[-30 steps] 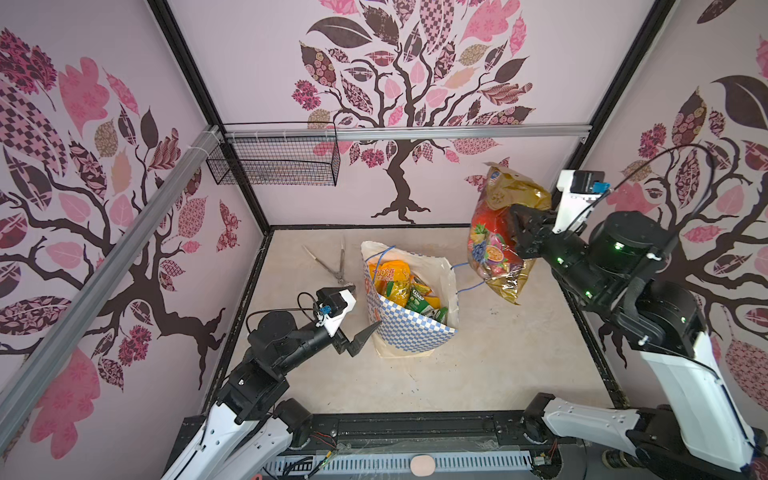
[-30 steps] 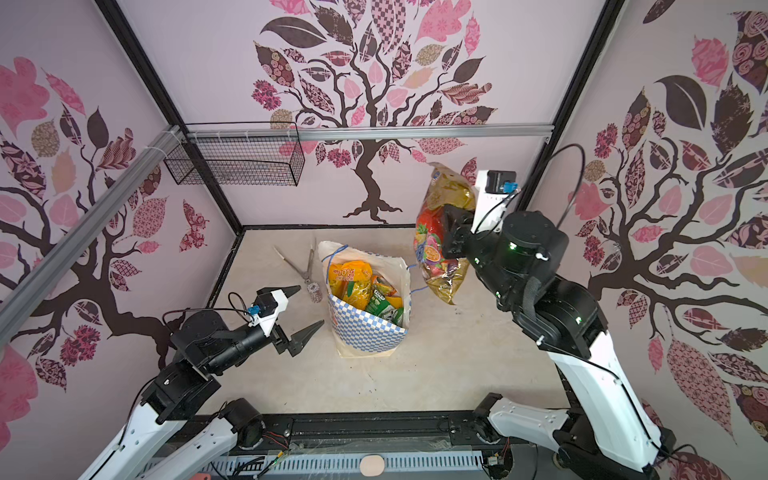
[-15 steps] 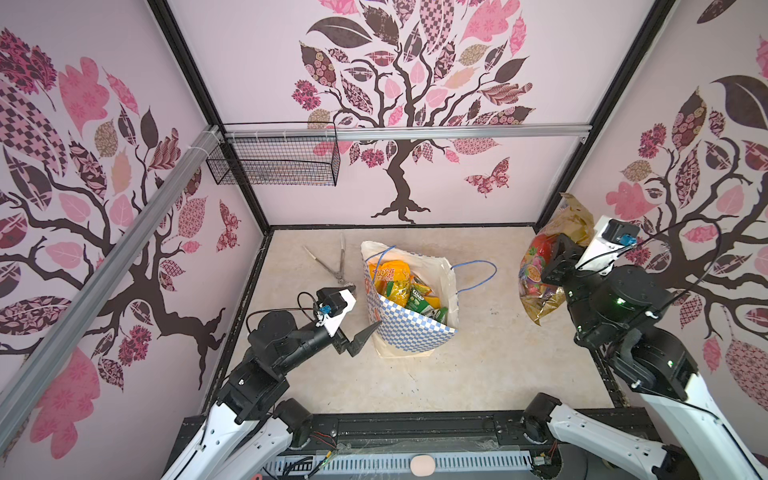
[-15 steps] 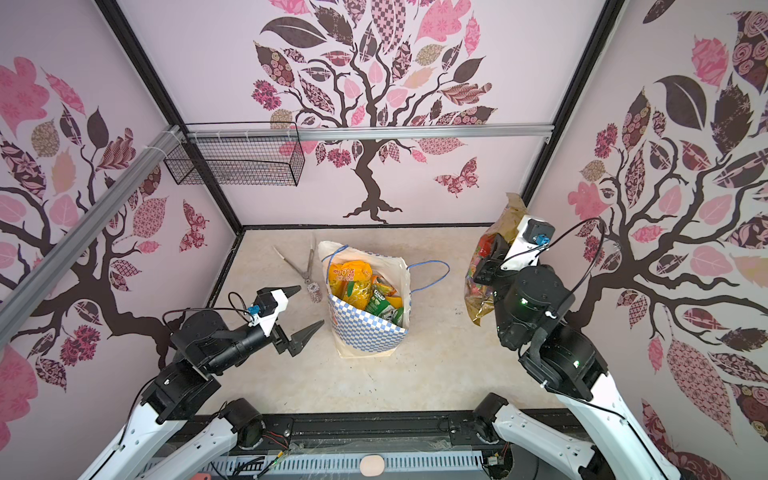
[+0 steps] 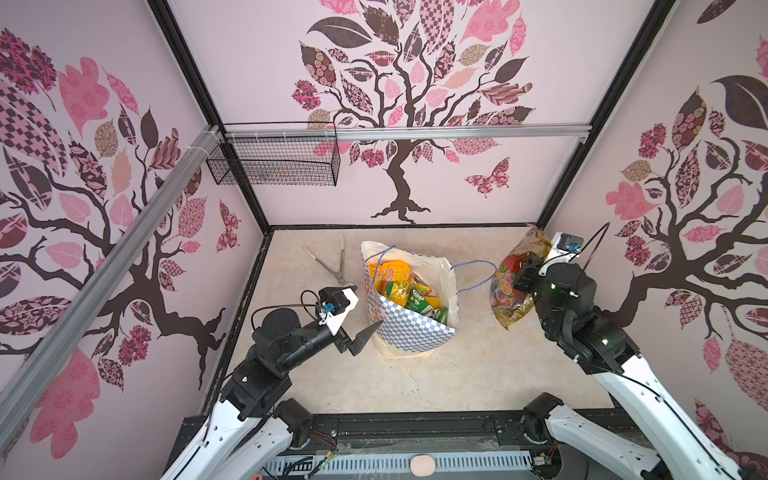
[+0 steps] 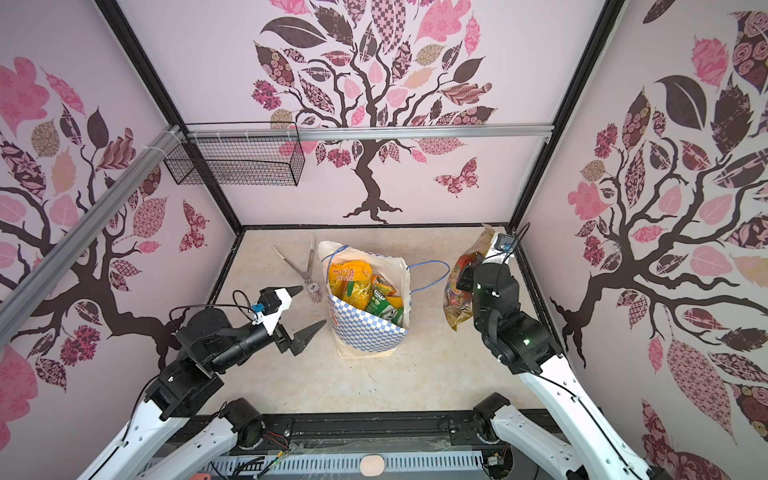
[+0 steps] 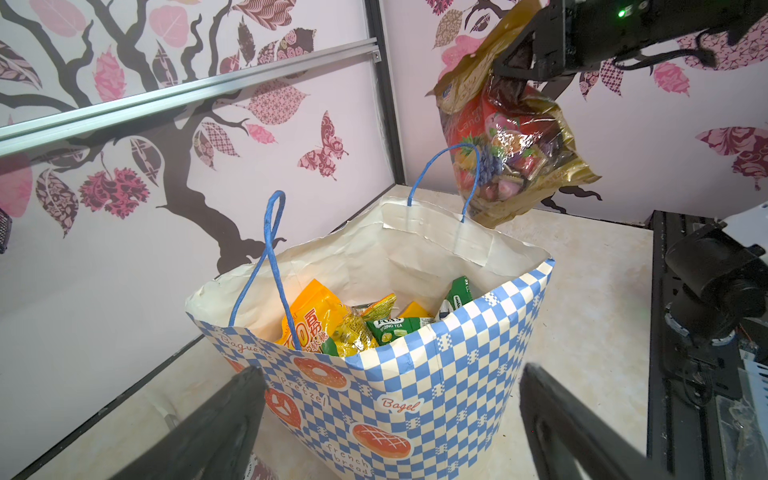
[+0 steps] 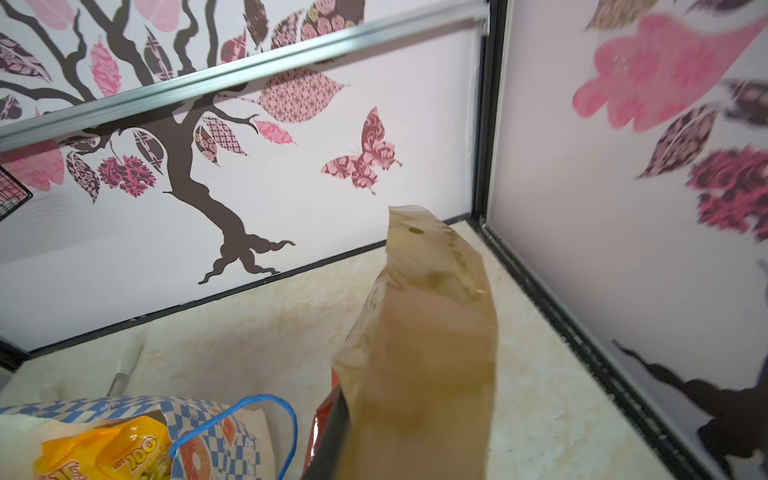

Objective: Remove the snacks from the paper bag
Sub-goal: 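Carry the packet beside the bag and lower it onto the table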

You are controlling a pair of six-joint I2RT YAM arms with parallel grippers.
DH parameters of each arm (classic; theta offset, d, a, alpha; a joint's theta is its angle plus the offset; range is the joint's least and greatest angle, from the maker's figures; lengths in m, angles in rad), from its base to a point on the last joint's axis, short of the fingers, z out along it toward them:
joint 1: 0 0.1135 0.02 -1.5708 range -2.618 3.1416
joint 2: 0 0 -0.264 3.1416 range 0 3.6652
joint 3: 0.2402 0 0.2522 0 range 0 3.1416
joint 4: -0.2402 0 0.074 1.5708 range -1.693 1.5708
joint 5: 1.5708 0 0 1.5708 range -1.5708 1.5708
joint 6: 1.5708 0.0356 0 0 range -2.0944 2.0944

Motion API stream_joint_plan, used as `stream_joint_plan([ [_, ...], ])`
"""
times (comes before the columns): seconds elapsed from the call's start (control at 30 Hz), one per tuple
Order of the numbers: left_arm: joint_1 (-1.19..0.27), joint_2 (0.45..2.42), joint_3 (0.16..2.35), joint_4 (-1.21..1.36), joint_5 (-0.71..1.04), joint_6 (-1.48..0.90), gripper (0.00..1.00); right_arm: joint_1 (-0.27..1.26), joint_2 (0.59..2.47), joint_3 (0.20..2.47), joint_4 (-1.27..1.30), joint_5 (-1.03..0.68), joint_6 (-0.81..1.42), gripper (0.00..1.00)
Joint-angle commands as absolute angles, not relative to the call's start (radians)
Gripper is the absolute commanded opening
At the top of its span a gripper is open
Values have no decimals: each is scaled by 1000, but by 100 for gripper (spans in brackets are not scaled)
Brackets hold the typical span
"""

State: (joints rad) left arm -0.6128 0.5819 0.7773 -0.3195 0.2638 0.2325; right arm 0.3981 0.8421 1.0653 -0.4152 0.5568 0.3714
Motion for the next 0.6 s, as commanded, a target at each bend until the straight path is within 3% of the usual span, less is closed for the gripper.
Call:
stream_joint_plan([
  [0.0,-609,578,752,-293,254,222,97,159,858,1046,-324,108,604,0],
  [0.1,-611,577,751,-291,250,225,97,-42,914,935,-195,-280,770,0],
  [0.17,-611,577,752,-293,252,225,97,-96,963,867,-96,-424,856,0],
  [0.57,-611,587,751,-289,253,227,97,-97,1104,803,175,-700,1066,0],
])
